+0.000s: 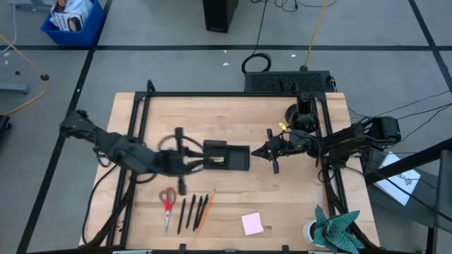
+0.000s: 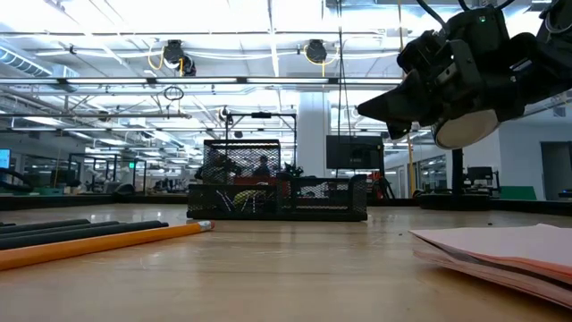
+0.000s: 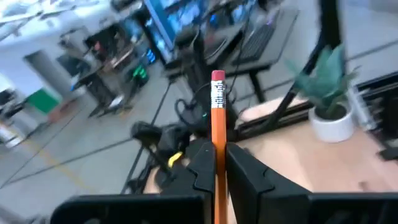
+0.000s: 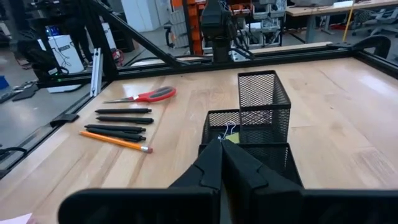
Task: Pick and place office supplies into organizer
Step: Put the right orange pencil into the black desk organizer
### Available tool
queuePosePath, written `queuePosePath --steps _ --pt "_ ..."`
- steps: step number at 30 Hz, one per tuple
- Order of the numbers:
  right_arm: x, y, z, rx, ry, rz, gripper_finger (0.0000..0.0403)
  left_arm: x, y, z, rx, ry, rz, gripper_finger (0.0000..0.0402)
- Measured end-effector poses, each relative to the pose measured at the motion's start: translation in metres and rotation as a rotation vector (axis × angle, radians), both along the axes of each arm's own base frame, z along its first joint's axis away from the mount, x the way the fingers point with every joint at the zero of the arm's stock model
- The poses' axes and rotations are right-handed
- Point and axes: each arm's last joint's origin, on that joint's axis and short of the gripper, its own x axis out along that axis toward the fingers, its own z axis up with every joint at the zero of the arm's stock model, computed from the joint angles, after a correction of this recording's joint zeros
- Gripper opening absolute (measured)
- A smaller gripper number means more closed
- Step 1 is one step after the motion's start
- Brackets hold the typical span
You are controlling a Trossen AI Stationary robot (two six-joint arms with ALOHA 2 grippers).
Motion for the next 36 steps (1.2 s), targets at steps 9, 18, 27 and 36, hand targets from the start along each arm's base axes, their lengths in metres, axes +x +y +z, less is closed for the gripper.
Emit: queuePosePath --steps 9,18,27,36 --pt "0.001 0.0 0.007 -0.041 -0.076 0.0 0.0 -0.029 0.046 -0.078 -0.1 -0.29 -0.141 0.0026" --pt "0.001 0.0 0.007 -0.054 -0.074 0.001 0.0 -0.036 0.084 -0.16 -0.155 -0.329 -0.068 0.0026" --pt "0.001 0.0 0.011 -0.034 -0.115 -0.006 0.0 -0.024 0.12 -0.163 -0.216 -0.304 -0.094 0.0026" --pt "0.001 0.001 0.013 -0.004 -0.136 -0.002 0.0 -0.005 0.149 -0.181 -0.259 -0.245 -0.127 0.0026"
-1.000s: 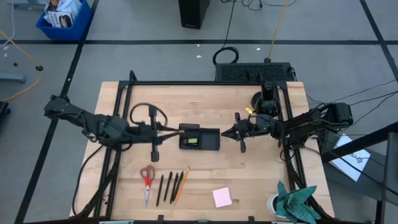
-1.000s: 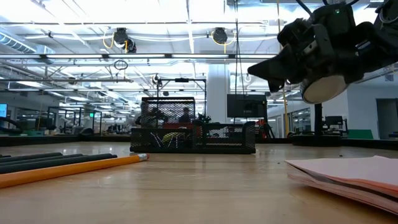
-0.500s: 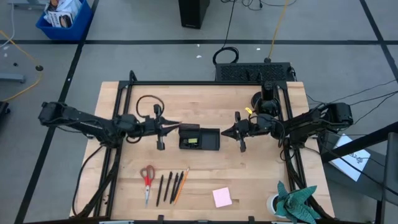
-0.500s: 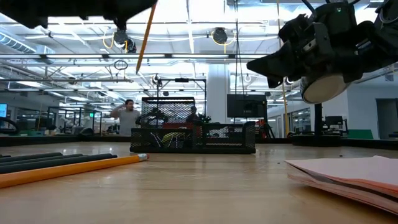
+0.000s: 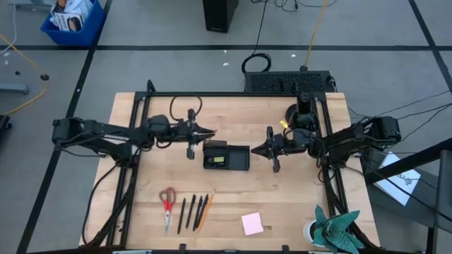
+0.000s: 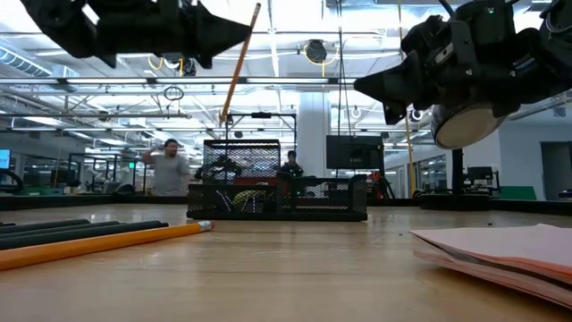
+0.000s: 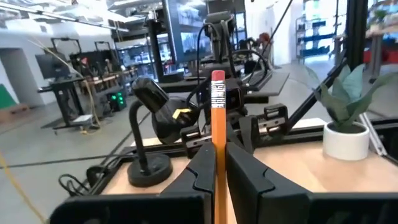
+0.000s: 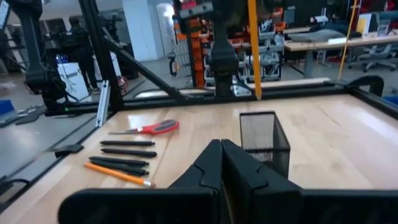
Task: Pick and place office supplies into organizer
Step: Put the right orange pencil into the black desk organizer
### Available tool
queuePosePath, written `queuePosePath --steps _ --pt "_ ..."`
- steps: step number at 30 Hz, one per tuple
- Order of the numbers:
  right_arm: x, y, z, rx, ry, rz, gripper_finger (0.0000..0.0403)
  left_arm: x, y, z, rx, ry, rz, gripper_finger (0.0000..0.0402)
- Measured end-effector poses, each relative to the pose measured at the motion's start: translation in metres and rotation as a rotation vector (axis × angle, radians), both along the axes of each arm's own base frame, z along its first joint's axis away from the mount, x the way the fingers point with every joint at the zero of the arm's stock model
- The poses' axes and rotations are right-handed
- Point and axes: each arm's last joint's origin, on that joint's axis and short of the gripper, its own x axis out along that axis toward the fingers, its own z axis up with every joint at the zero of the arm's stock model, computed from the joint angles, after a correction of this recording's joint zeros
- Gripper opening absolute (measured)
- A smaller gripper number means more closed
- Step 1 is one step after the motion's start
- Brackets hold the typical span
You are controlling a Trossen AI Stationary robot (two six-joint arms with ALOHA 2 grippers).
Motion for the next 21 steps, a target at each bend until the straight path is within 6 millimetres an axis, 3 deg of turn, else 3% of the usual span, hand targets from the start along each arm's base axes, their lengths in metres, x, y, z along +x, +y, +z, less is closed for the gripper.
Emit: queuePosePath --steps 21 --pt "0.0 0.0 0.007 -0.009 -0.078 -0.002 0.0 0.026 0.013 -0.051 -0.098 0.147 0.011 0.0026"
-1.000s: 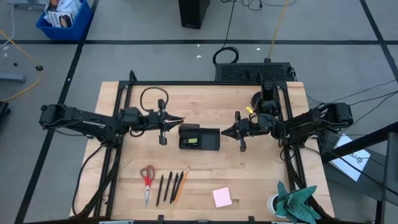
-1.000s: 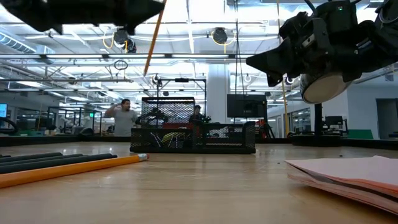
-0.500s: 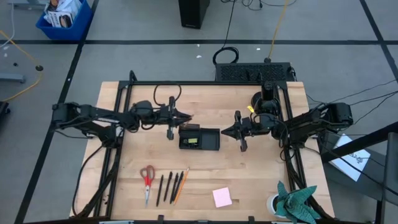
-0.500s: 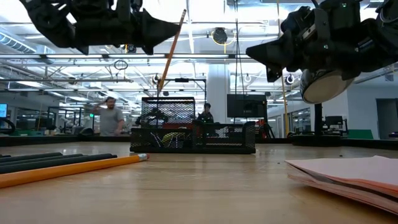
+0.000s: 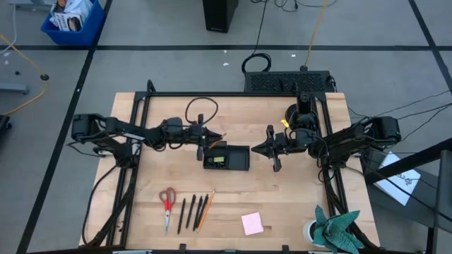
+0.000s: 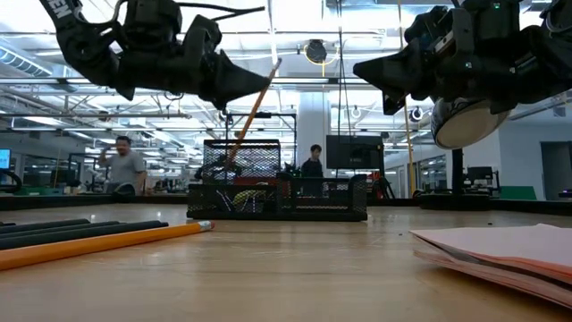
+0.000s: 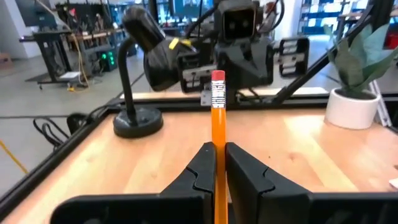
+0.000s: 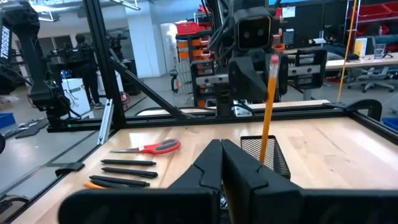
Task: Pick and place office supplies into organizer
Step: Put the right orange pencil into the black desk organizer
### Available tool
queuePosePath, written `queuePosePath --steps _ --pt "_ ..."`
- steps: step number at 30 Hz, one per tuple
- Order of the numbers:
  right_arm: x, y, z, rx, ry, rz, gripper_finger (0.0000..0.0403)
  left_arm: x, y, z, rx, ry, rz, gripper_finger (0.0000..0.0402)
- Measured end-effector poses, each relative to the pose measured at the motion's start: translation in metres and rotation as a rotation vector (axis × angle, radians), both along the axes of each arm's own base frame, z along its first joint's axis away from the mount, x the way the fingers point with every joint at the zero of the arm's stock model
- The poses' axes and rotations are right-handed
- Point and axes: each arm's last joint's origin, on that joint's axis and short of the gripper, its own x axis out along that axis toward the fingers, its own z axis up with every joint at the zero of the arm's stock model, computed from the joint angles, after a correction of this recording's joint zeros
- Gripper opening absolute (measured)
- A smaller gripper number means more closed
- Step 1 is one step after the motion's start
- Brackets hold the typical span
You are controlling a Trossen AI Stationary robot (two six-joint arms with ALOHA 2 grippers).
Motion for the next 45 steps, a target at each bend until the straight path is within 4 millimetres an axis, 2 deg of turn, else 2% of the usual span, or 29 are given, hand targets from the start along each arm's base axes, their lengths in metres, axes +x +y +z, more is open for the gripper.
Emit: queuePosePath --steps 24,34,45 --pt "0.0 0.0 0.003 -0.035 -0.033 -0.003 0.0 0.012 0.003 -0.042 -0.038 0.132 0.023 0.0026" --pt "0.0 0.0 0.003 -0.035 -0.033 -0.003 0.0 0.013 0.003 -0.049 -0.016 0.161 0.018 0.0026" --pt "0.0 0.0 0.003 -0.035 -0.032 -0.003 0.0 0.013 0.002 -0.046 -0.043 0.142 0.017 0.003"
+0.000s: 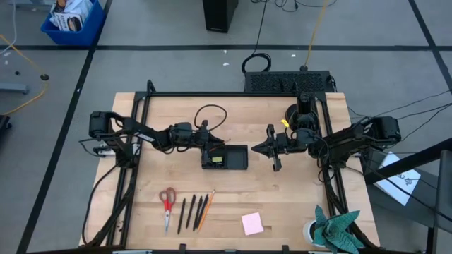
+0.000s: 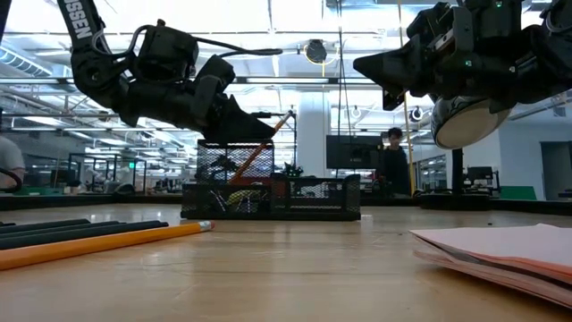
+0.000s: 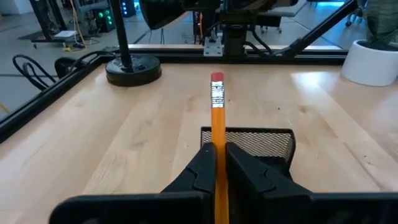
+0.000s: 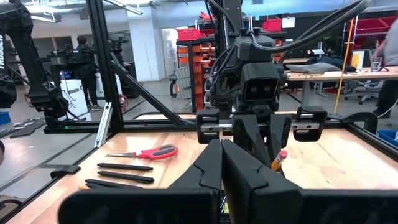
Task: Pick and place office supplies into organizer
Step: Put the right orange pencil into the black desk organizer, then put the orange pencil into the black desk organizer
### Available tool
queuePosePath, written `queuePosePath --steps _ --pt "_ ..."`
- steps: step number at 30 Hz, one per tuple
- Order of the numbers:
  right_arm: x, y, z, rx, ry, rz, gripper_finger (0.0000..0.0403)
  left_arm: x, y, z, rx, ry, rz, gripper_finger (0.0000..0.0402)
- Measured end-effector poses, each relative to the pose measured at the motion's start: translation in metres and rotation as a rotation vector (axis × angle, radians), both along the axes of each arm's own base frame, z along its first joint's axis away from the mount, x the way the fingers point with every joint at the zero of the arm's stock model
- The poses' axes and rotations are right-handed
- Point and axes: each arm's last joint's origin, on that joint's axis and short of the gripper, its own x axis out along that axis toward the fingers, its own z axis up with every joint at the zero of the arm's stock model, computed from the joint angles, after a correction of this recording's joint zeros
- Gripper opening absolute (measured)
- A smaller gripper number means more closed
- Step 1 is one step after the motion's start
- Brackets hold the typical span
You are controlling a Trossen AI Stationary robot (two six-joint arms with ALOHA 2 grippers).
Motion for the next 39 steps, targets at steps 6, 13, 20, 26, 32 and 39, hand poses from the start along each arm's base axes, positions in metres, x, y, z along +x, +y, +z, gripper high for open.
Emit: queuePosePath --steps 6,13,20,26,32,39 --pt "0.0 0.0 0.0 0.0 0.0 0.0 0.0 0.0 -0.001 0.003 -0.005 -0.02 -0.017 0.0084" --pt "0.0 0.0 0.0 0.0 0.001 0.0 0.0 0.005 -0.001 0.008 -0.012 -0.031 -0.021 0.015" --pt "0.0 0.0 0.0 0.0 0.001 0.0 0.0 0.017 -0.017 0.058 0.014 0.102 0.006 0.0163" --pt "0.0 0.0 -0.001 0.001 0.013 0.0 0.0 0.015 -0.064 0.12 0.153 0.517 0.283 0.0163" --pt "0.0 0.0 -0.001 0.001 0.015 0.0 0.0 0.003 -0.114 0.162 -0.012 0.56 0.354 0.0163" --pt "0.0 0.0 -0.002 -0.044 0.015 -0.003 0.0 -0.015 -0.167 0.154 -0.247 0.579 0.359 0.0163"
